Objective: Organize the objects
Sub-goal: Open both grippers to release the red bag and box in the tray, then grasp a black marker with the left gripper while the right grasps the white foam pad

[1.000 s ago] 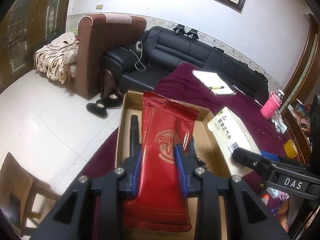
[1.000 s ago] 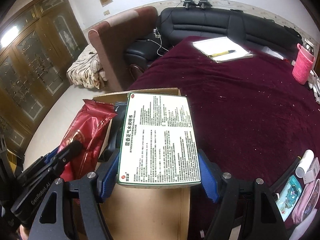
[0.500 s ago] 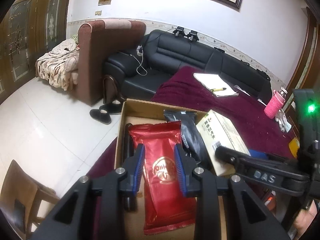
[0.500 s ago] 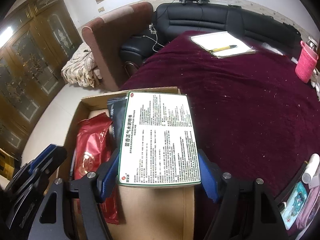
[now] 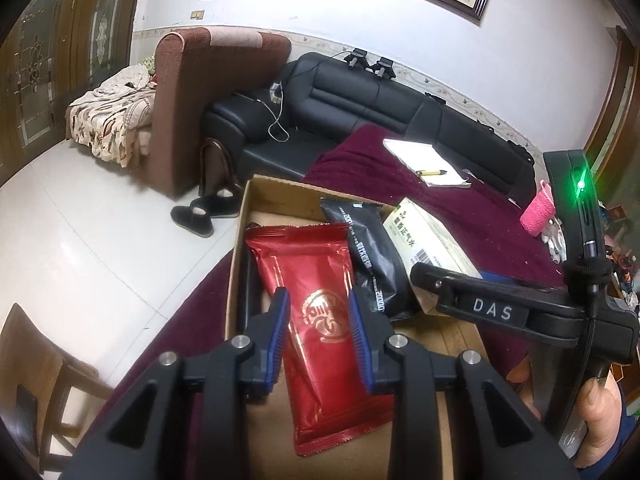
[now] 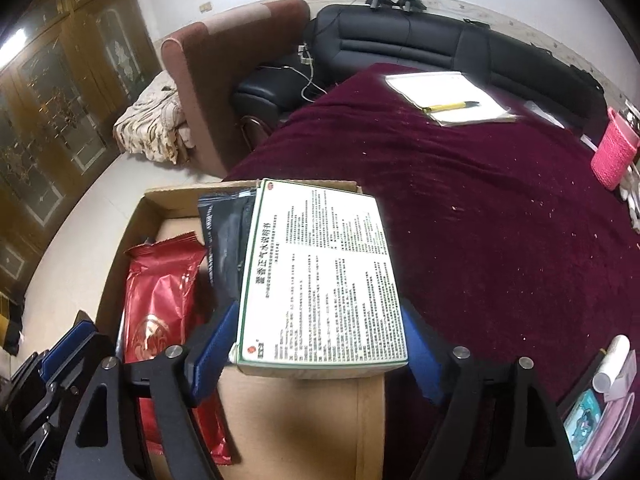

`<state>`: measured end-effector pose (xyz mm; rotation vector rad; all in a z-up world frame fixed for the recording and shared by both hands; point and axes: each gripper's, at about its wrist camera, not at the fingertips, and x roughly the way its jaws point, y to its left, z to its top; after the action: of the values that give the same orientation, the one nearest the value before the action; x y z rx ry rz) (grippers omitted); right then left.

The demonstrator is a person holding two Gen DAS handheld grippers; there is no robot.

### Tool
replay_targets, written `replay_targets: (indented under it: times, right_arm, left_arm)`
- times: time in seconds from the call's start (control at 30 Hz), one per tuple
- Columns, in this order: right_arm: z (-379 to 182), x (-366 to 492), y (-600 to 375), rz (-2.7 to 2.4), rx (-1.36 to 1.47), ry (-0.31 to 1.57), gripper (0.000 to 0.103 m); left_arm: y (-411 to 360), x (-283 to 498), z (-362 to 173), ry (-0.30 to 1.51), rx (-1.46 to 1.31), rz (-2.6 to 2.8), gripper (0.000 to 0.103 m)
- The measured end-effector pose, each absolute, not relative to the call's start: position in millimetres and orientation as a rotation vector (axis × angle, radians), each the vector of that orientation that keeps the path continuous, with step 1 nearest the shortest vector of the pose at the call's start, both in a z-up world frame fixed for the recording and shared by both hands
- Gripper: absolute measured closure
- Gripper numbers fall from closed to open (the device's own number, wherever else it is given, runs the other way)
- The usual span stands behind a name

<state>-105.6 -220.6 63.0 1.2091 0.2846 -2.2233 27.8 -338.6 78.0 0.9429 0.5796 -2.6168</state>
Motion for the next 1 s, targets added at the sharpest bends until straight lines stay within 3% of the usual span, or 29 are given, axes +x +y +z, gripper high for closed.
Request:
replay_targets:
  times: [0.23, 0.5, 0.7, 1.0]
  right_arm:
    - [78, -97, -204, -2.229, 1.191, 0.251, 0.014]
    - [94, -75, -153, -2.192, 1.197, 0.075, 0.011]
    - [93, -54, -98, -2.194, 1.192, -0.041, 0.008]
    - [79, -38, -24, -2.224, 1.208, -0.178, 0.008]
  left_arm:
    - [-329, 30, 84, 0.564, 0.944, -2.631, 0.074]
    - [-313, 40, 89, 0.551, 0.944, -2.649, 0.073]
    - [-290, 51, 86, 0.564, 0.953, -2.682, 0.054]
    - [-234, 45, 83, 0.481, 1.016, -2.792, 0.052]
